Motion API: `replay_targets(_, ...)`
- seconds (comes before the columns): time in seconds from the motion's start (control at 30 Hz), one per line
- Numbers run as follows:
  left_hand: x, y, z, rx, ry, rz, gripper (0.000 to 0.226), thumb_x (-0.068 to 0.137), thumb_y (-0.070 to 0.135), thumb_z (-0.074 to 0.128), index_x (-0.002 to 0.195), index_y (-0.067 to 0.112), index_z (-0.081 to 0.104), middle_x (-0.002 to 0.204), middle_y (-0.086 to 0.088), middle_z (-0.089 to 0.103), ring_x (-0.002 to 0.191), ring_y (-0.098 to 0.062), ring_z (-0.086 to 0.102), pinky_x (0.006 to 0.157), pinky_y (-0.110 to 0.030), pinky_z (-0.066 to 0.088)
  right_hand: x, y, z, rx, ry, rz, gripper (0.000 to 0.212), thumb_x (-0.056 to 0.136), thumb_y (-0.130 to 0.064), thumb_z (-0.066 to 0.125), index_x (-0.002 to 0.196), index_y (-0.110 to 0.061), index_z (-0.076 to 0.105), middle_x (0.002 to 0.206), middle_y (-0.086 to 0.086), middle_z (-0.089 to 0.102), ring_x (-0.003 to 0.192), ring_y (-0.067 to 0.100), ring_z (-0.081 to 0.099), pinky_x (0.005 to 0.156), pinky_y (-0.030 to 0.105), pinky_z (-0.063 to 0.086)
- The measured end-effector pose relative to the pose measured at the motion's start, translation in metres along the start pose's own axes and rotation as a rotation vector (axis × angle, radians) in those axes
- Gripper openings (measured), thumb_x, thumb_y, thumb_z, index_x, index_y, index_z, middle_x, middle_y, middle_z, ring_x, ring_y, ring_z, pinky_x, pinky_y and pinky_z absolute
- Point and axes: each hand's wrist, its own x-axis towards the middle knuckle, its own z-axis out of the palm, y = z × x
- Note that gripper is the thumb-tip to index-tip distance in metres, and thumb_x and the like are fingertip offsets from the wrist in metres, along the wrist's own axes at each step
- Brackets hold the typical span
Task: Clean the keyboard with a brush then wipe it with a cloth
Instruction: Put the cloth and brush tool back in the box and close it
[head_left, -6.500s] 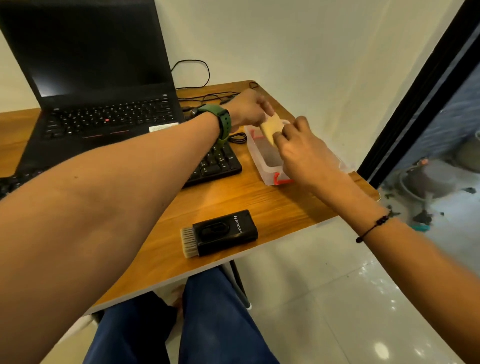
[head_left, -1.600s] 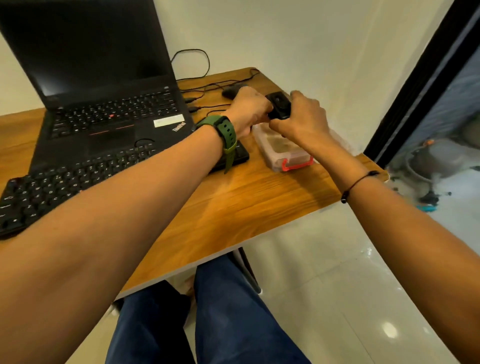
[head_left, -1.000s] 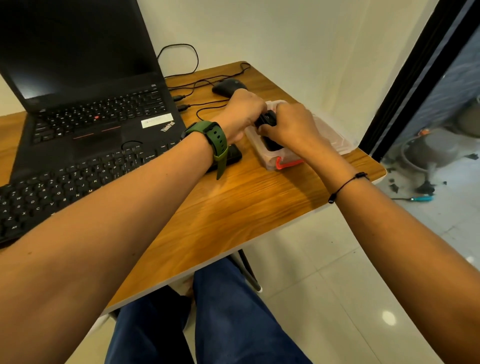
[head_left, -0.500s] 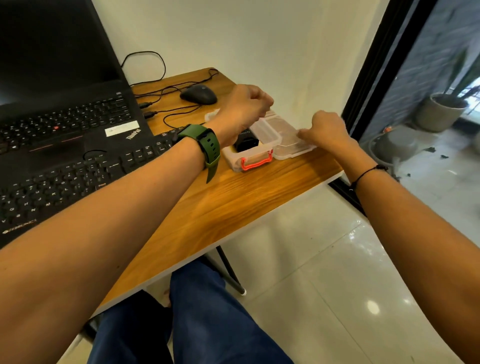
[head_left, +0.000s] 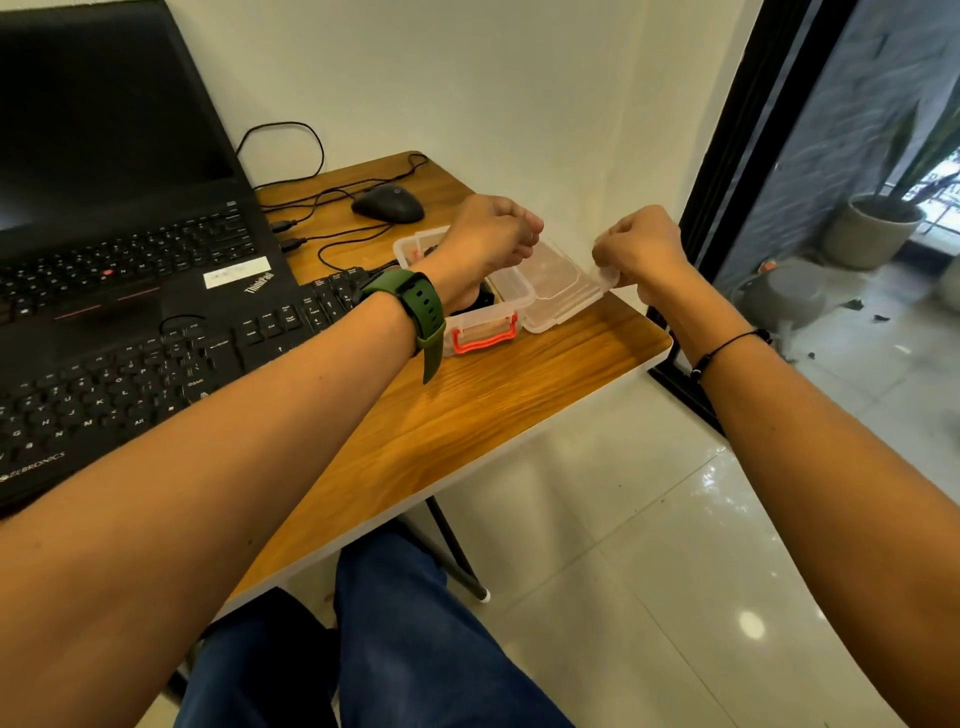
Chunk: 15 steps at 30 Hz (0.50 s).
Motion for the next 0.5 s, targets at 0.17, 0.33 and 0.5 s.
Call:
replay_targets(0.17,-0.001,-0.002,-0.002,-0.201,0.034,-0.122,0.017,0.091,0.004,0.051,0.105,-0.001,0.057,0.086,-0.012,0.061,0.077,-0.021,0.061,0.07,-0.024,0.053,-0.013,-0.027,0.002,0.104,0.13,-0.271,0.018,0.073,0.001,0.06,0.088,-0.005,0.069,0.091,0.006,0.065,0.087,0.022,0.064,0.079,0.038,0.056)
replay_targets(0.33,0.0,0.009,-0.022,-0.598,0.01,-0.245,0.033,0.094,0.022,0.053,0.11,-0.006,0.048,0.096,-0.021,0.058,0.084,-0.03,0.061,0.071,-0.035,0.056,-0.042,-0.065,0.018,-0.143,0.345,-0.858,0.02,0.08,-0.006,0.053,0.098,-0.006,0.063,0.097,0.01,0.063,0.081,0.015,0.054,0.067,0.017,0.033)
replay_targets(0.5,-0.001,0.008,-0.056,-0.741,0.005,-0.31,0.015,0.092,0.016,0.051,0.08,0.009,0.055,0.077,-0.007,0.059,0.076,-0.019,0.06,0.063,-0.03,0.055,-0.077,-0.079,0.044,-0.36,0.224,-1.308,0.025,0.081,-0.016,0.048,0.097,-0.002,0.06,0.093,0.015,0.061,0.073,0.023,0.058,0.058,0.021,0.037)
